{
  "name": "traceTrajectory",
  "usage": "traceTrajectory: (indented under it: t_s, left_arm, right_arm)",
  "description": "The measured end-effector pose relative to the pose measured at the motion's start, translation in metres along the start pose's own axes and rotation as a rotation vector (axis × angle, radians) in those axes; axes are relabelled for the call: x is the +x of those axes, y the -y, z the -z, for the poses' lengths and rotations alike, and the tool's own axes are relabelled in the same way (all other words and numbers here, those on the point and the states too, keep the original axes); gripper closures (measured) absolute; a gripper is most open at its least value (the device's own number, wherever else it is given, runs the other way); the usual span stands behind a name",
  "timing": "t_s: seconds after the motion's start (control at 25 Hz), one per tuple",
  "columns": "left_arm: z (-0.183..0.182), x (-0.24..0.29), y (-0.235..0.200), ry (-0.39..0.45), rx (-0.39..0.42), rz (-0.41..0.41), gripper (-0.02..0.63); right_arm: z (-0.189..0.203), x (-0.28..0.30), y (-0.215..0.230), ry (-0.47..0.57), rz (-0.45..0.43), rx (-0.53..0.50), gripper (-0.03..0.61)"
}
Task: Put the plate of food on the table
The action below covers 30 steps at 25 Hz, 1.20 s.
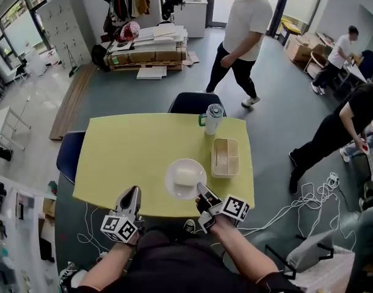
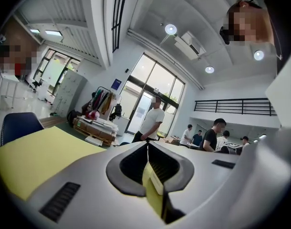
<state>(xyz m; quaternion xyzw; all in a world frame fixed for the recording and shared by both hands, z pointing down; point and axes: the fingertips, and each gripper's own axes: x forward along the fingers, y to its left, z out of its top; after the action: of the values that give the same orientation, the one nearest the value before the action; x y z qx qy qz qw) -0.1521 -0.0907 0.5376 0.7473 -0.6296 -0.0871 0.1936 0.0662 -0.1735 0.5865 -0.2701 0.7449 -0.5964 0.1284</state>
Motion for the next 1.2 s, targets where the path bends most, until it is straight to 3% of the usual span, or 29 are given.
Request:
traceTrajectory:
  t_s: [0.28, 0.52, 0.76, 0.92, 1.2]
  left_arm:
    - [-0.002, 0.020, -0.015, -0.015, -0.011, -0.004, 0.597]
    - [-0.009, 0.055, -0.035, -0.028, -0.046, 0.041, 0.601]
    - [-0.016, 0.088, -0.049, -0.055, -0.066, 0.137, 0.603]
    - [-0.012, 0.097, -0.059, -0.088, -0.050, 0.195, 0.603]
    - [-0.007, 0.129, -0.088, -0.105, -0.049, 0.175, 0.604]
  right_arm:
    - [-0.018, 0.035, 0.003, 0.015, 0.000, 0.029, 0.554]
    - [-0.033, 0.066, -0.006, 0.070, -0.040, -0.015, 0.554]
    - [-0.041, 0.093, 0.001, 0.141, 0.054, 0.019, 0.554]
    - [-0.052, 0.116, 0.006, 0.208, 0.063, 0.020, 0.554]
    - [-0.079, 0.154, 0.026, 0.254, 0.070, 0.035, 0.554]
